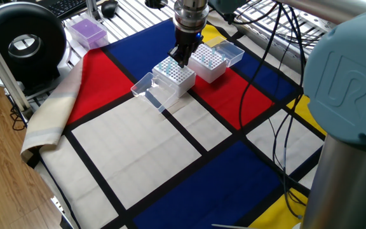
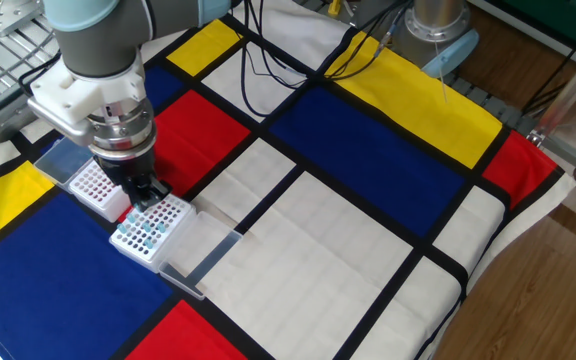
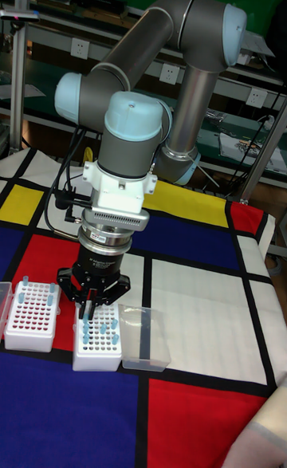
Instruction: Transfer all medium pipette tips from one holder to another
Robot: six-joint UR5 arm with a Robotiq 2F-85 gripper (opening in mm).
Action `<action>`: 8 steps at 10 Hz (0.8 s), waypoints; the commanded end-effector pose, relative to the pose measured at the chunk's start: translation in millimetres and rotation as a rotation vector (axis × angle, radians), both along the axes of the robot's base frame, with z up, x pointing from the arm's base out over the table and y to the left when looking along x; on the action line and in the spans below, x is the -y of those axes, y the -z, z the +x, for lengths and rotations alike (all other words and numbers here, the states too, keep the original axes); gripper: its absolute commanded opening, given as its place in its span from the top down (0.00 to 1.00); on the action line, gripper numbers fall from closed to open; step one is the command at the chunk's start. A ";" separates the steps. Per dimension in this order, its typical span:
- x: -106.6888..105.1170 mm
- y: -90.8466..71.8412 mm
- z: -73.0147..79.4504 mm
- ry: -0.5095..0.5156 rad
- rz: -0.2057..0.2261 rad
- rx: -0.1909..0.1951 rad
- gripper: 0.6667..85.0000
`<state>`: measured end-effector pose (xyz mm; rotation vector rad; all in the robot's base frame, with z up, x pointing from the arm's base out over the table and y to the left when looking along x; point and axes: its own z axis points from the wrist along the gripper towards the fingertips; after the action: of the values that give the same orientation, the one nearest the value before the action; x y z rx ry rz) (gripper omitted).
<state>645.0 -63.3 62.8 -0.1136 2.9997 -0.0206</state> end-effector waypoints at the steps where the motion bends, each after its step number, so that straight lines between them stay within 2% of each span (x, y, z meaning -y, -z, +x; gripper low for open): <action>1: -1.3 -1.3 2.5 0.016 0.012 0.009 0.79; 8: -1.4 -4.7 5.5 0.037 0.000 0.015 0.83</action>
<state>648.4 -63.7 64.5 -0.0810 2.9913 -0.0340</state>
